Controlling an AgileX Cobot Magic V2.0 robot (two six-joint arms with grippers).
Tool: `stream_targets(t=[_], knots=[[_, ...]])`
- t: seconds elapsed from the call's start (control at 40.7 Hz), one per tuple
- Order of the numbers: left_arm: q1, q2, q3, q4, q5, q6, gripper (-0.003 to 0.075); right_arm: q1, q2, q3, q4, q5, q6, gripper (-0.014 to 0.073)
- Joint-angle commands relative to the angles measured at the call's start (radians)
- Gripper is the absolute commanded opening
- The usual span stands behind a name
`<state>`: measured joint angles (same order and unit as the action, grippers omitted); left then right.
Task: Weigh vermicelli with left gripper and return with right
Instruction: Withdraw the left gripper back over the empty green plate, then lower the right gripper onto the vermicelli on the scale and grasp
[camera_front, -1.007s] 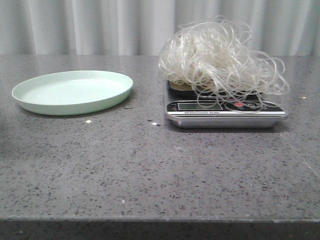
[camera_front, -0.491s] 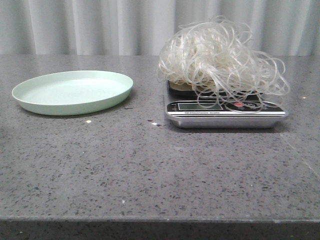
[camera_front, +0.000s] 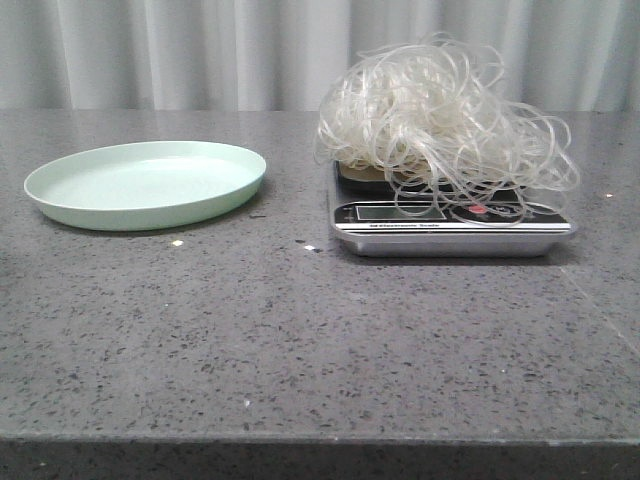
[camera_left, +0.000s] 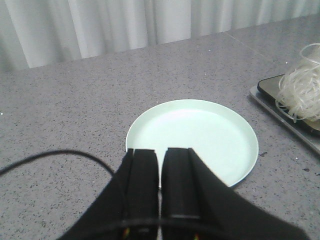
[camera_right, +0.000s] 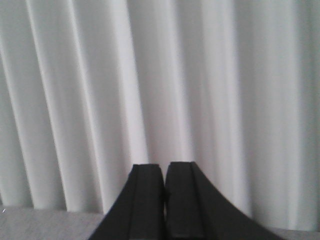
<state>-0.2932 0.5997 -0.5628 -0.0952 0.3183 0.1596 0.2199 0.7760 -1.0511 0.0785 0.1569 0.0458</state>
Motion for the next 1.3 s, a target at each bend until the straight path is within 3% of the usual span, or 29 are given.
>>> stream_targets(t=[0.0, 0.196, 0.442, 0.663, 1.277], knots=[[0.000, -0.001, -0.027, -0.014, -0.083, -0.010, 0.0137, 0.095, 0.094, -0.080, -0.078, -0.023, -0.028, 0.0289], [0.000, -0.001, -0.027, -0.036, -0.083, -0.010, 0.0137, 0.240, 0.271, -0.162, -0.196, 0.103, -0.030, 0.0461], [0.000, -0.001, -0.027, -0.046, -0.083, -0.010, 0.0137, 0.272, 0.446, -0.205, -0.221, 0.265, -0.030, 0.0610], [0.000, -0.001, -0.027, -0.046, -0.083, -0.010, 0.0137, 0.272, 0.549, -0.205, -0.214, 0.337, -0.030, 0.0613], [0.000, -0.001, -0.027, -0.046, -0.083, -0.010, 0.0137, 0.272, 0.721, -0.205, -0.034, 0.385, -0.030, 0.0613]])
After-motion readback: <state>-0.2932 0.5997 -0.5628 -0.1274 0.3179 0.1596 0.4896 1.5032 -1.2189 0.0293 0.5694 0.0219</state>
